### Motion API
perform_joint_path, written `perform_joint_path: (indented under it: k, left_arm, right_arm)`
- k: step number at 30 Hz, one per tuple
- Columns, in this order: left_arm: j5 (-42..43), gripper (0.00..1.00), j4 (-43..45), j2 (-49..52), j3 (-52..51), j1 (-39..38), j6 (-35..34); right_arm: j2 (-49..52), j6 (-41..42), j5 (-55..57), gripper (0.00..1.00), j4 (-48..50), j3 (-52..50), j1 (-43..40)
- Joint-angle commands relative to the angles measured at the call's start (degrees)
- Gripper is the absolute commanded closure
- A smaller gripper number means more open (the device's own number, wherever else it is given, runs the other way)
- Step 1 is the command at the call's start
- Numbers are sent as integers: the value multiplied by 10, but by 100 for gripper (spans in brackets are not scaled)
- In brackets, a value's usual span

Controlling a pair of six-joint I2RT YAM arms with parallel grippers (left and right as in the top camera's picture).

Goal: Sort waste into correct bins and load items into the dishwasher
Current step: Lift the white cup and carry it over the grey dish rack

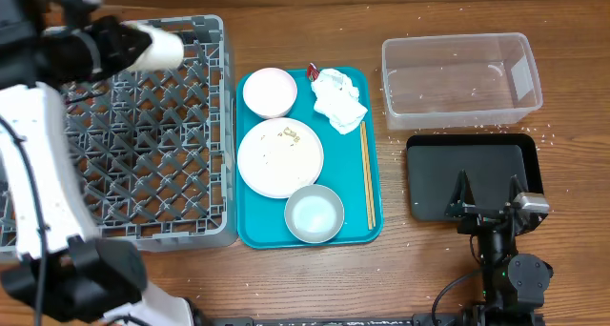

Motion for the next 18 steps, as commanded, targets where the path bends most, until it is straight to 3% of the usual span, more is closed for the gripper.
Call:
perform_joint_path:
  k: [1,4,7,18]
  left_arm:
    - [261,96,-20,52,-12,43,56]
    - [373,96,-30,103,-27,71,104]
    - [420,96,-30,147,-29,85,108]
    - [430,96,-32,219,-30,157,159]
  right_arm:
    - [-6,-1,5,0,3,-6,-2]
    - [-6,-1,5,0,3,-6,-2]
    - [-6,-1,5,0,3,-6,-2]
    - [-6,-1,5,0,3,-6,-2]
